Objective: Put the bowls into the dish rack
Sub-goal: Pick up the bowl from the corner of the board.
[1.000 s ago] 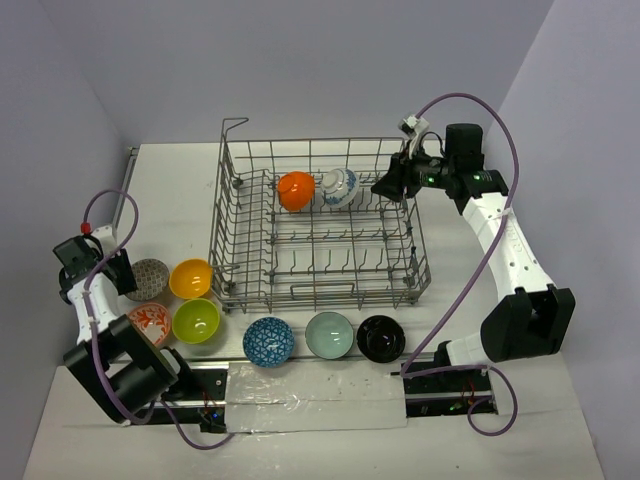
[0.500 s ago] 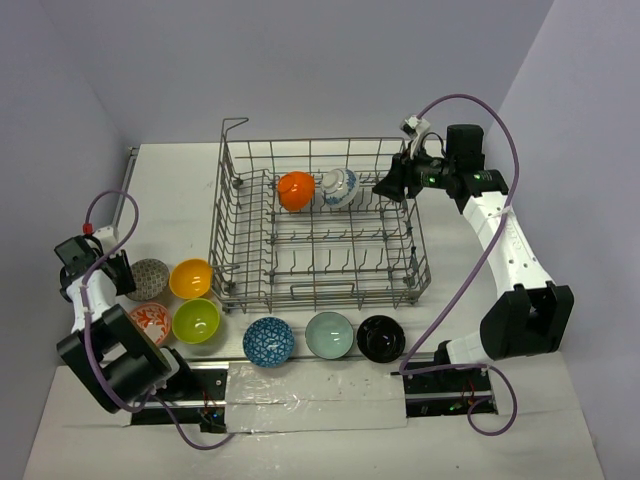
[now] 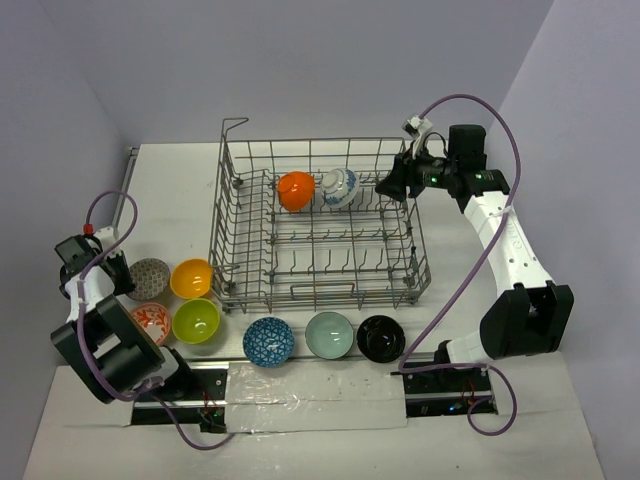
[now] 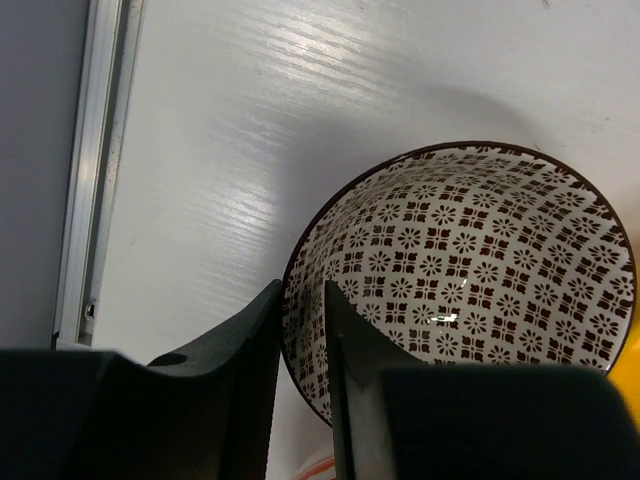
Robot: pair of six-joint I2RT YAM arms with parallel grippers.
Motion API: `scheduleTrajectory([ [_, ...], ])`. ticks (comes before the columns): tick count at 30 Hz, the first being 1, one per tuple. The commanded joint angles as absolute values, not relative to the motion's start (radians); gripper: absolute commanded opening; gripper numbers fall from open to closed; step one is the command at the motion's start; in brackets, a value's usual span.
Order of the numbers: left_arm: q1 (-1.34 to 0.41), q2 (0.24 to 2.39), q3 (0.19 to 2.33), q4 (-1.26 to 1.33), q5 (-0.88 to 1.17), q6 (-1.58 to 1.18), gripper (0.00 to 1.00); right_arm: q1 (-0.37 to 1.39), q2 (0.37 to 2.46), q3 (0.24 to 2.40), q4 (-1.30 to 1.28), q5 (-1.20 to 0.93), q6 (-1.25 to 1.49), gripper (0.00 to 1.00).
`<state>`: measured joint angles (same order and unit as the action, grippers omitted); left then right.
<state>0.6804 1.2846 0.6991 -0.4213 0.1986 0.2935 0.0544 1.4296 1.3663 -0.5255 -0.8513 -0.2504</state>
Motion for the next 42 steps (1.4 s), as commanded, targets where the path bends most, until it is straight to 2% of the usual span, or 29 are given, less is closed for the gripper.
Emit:
scheduleTrajectory([
  [1, 0.683, 1.307, 0.739, -0.391, 0.233, 0.288, 0.27, 0.043, 1.422, 1.355, -0.518, -0.844, -0.265, 0.54],
  [4, 0.684, 1.321, 0.745, -0.391, 0.239, 0.287, 0.23, 0.041, 1.422, 1.355, -0.519, -0.842, -0.267, 0.54],
  [14, 0.684, 1.344, 0.779, -0.391, 0.241, 0.273, 0.19, 0.041, 1.433, 1.356, -0.526, -0.845, -0.275, 0.54],
  [18, 0.684, 1.365, 0.795, -0.391, 0.248, 0.270, 0.11, 0.041, 1.436, 1.356, -0.528, -0.842, -0.278, 0.54],
  [25, 0.684, 1.407, 0.802, -0.382, 0.256, 0.265, 0.09, 0.040, 1.442, 1.356, -0.532, -0.839, -0.284, 0.54],
  [30, 0.684, 1.423, 0.811, -0.377, 0.267, 0.258, 0.00, 0.040, 1.451, 1.359, -0.538, -0.839, -0.288, 0.54],
  [42, 0.675, 1.436, 0.847, -0.380, 0.296, 0.236, 0.00, 0.040, 1.476, 1.370, -0.560, -0.845, -0.305, 0.54],
])
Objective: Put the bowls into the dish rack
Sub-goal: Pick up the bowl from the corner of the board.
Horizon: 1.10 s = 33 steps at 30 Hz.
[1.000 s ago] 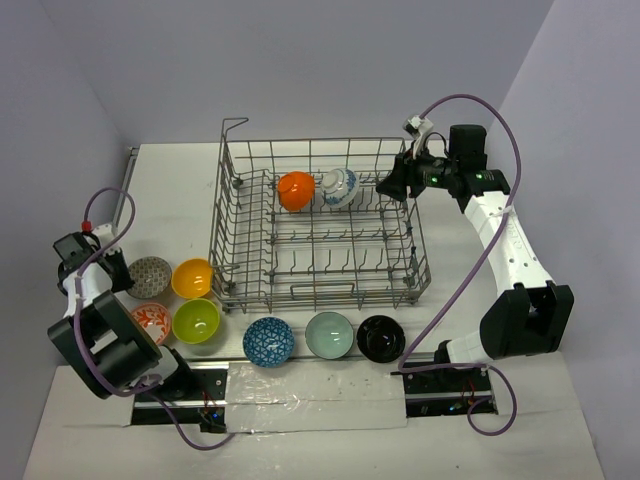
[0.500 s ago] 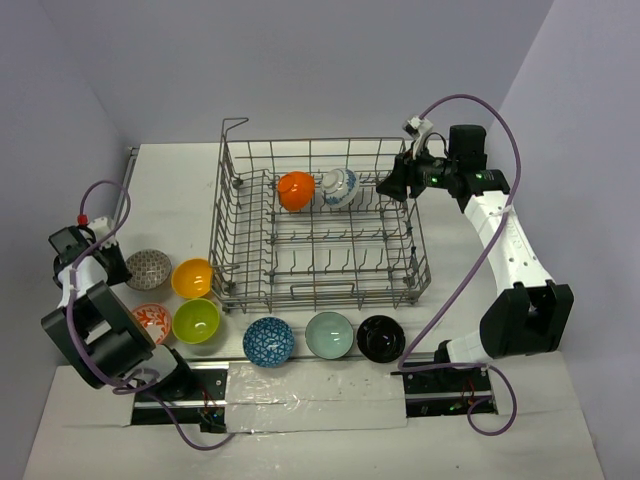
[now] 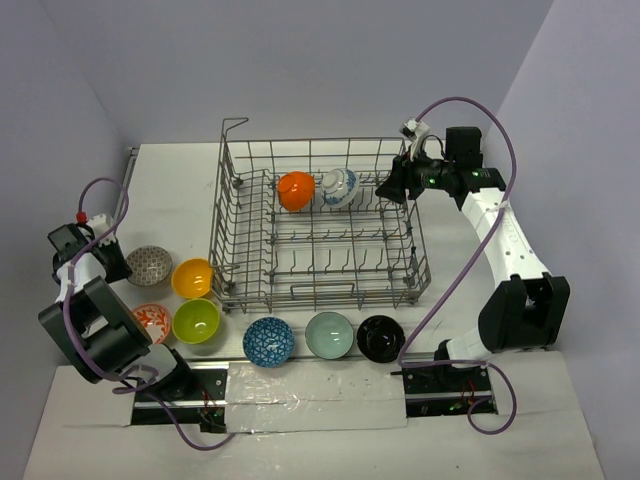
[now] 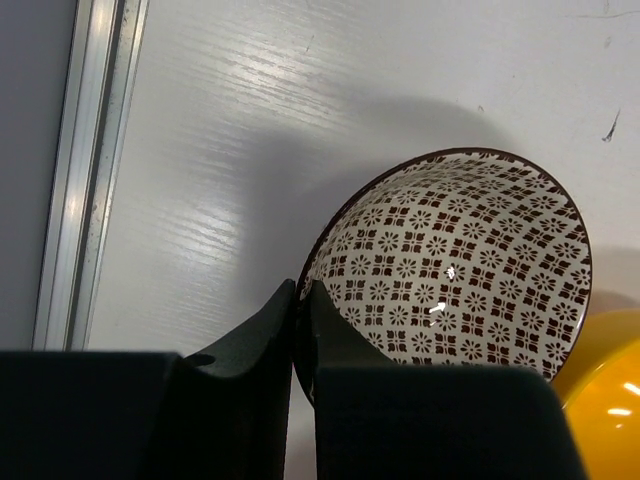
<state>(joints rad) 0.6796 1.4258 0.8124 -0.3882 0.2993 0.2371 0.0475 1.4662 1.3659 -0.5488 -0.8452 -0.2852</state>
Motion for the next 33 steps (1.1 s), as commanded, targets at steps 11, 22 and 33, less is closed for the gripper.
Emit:
scheduleTrajectory([
  [11, 0.661, 1.385, 0.937, -0.413, 0.293, 0.201, 0.00, 0.041, 1.473, 1.376, -0.574, -0.853, -0.313, 0.54],
  [22, 0.658, 1.373, 0.966, -0.426, 0.298, 0.169, 0.00, 0.041, 1.468, 1.376, -0.580, -0.856, -0.321, 0.54],
  [33, 0.650, 1.318, 1.051, -0.482, 0.318, 0.146, 0.00, 0.049, 1.500, 1.402, -0.626, -0.873, -0.347, 0.54],
])
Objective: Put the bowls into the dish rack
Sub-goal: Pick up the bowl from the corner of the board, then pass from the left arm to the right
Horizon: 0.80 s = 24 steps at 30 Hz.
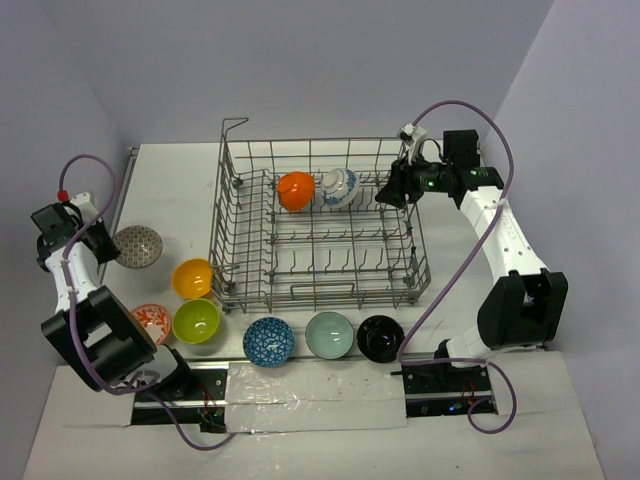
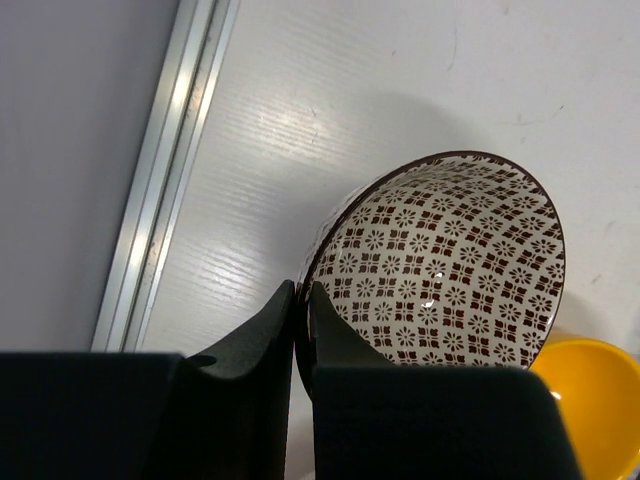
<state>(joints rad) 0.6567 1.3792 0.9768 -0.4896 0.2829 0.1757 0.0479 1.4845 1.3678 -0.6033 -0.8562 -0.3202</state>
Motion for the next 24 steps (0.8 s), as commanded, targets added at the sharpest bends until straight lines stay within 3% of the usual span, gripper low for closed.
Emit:
scheduleTrajectory([
  [1, 0.647, 1.315, 1.069, -0.488, 0.321, 0.143, 0.00, 0.054, 1.500, 1.402, -0.626, -0.870, -0.348, 0.54],
  [14, 0.630, 1.276, 1.259, -0.624, 0.383, 0.100, 0.00, 0.074, 1.503, 1.413, -0.650, -0.858, -0.370, 0.54],
  [24, 0.520, 1.287, 1.457, -0.712, 0.362, 0.071, 0.00, 0.109, 1.511, 1.425, -0.681, -0.848, -0.397, 0.54],
])
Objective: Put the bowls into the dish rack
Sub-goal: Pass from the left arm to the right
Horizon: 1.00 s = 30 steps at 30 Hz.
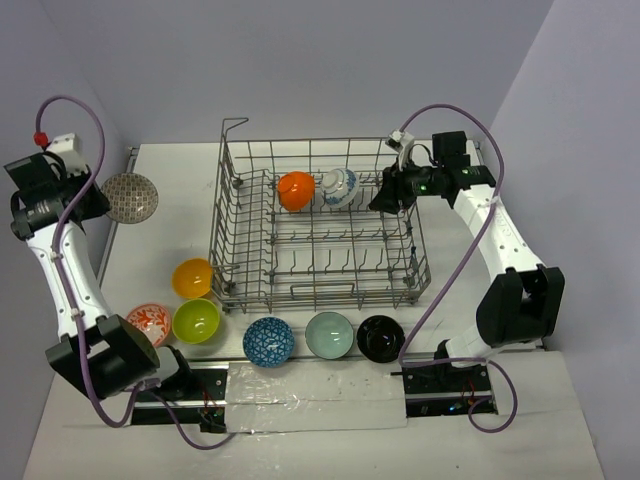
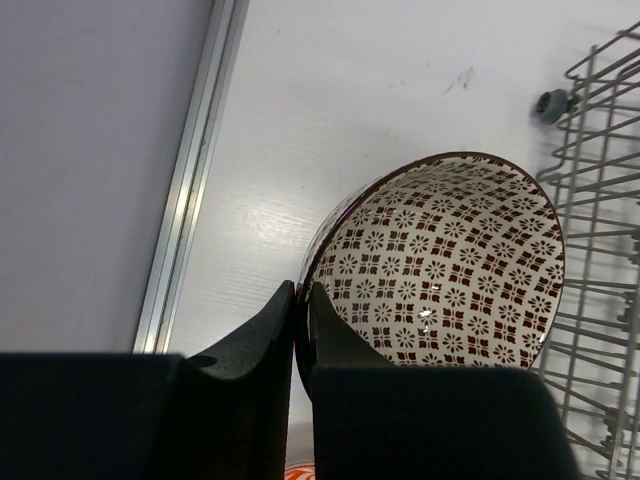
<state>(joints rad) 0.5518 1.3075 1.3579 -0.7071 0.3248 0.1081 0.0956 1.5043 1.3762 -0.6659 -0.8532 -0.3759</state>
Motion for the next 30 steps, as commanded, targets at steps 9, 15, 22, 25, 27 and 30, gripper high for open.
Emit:
scheduleTrajectory([
  [9, 0.358, 1.345, 1.644, -0.768, 0.295, 0.034, 0.00, 0.126, 1.528, 1.445, -0.719, -0.839, -0.425, 0.54],
  [15, 0.232, 1.396, 1.744, -0.793, 0.229, 0.018, 0.00, 0.140, 1.536, 1.454, -0.739, -0.824, -0.443, 0.54],
  [22, 0.121, 1.445, 1.819, -0.821, 0.180, 0.009, 0.00, 0.160, 1.545, 1.466, -0.762, -0.813, -0.460, 0.54],
  [25, 0.057, 1.463, 1.844, -0.830, 0.153, 0.009, 0.00, 0.164, 1.542, 1.468, -0.761, -0.811, -0.457, 0.54],
  [27, 0.010, 1.479, 1.861, -0.831, 0.138, -0.029, 0.00, 0.164, 1.534, 1.465, -0.755, -0.808, -0.451, 0.54],
  [30, -0.069, 1.509, 1.894, -0.837, 0.112, -0.031, 0.00, 0.164, 1.525, 1.463, -0.752, -0.811, -0.449, 0.55],
])
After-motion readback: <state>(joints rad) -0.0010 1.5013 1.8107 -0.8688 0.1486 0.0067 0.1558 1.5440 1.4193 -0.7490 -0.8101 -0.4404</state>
